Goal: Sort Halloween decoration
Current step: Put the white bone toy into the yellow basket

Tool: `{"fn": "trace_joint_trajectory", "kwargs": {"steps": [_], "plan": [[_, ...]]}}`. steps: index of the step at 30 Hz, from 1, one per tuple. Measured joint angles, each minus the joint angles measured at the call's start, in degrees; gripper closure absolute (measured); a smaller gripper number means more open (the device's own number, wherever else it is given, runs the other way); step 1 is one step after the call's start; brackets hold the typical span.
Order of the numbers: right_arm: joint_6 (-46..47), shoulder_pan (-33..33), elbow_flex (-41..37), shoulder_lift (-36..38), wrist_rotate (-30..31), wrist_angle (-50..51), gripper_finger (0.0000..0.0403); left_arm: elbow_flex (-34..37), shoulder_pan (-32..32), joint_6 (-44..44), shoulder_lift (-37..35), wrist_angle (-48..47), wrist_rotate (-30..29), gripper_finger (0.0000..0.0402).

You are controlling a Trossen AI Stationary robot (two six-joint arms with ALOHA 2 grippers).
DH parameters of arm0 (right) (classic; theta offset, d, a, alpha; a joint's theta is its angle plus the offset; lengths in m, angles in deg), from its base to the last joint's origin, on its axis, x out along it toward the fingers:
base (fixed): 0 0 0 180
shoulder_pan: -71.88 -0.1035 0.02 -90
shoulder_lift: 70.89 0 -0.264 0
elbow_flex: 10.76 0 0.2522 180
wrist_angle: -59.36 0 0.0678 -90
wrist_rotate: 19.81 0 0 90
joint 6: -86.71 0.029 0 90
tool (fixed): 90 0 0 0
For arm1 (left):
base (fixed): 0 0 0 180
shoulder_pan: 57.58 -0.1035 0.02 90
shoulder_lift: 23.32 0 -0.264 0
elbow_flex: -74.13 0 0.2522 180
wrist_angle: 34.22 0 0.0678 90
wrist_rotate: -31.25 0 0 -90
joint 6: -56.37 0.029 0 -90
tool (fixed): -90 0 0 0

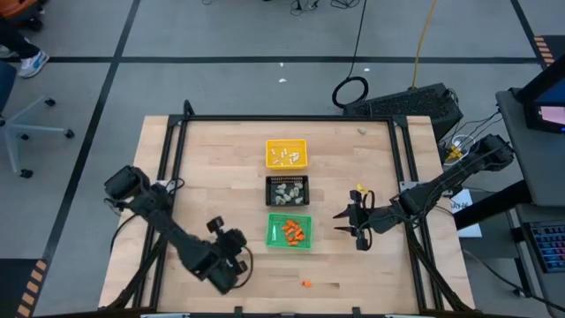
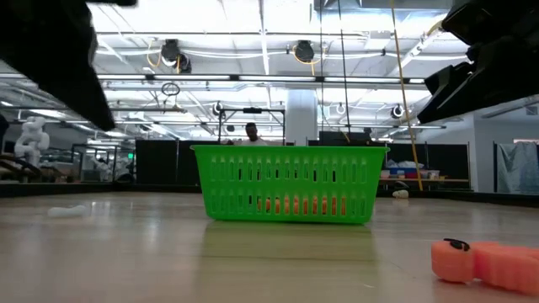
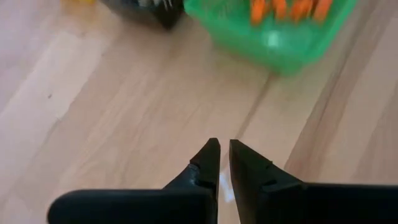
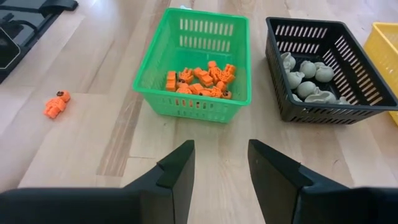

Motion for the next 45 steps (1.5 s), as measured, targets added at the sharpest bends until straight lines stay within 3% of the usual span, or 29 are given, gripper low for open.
{"fn": "trace_joint_trajectory", "kwargs": {"steps": [5,8,16,23,28,37,45], "plan": [[-0.53,-0.14,0.00,0.00,0.22,-0.20,0.0268,4.69,5.29,-14.08,0.36,2.92,-11.02,0.0342],[-0.64,-0.14,0.00,0.00,0.24,-0.44,0.0268,8.61,6.32,-21.03,1.98,3.45,-12.07,0.0302],[-0.80,-0.14,0.00,-0.01,0.33,-0.42,0.0268,13.15,7.15,-22.04,7.96,16.44,-13.84,0.0199],[-1.01,-0.14,0.00,-0.02,0.37,-0.43,0.0268,12.94,7.77,-25.45,12.89,16.89,-16.40,0.0173],[-1.03,-0.14,0.00,-0.02,0.37,-0.44,0.0268,12.96,9.06,-27.96,15.66,17.86,-18.09,0.0208],[-2.34,-0.14,0.00,-0.02,0.37,-0.44,0.0268,12.99,11.48,-30.42,16.98,19.09,-19.04,0.0386],[-3.12,-0.14,0.00,-0.02,0.37,-0.44,0.0268,13.06,11.58,-30.86,17.08,19.09,-19.44,0.0395]]}}
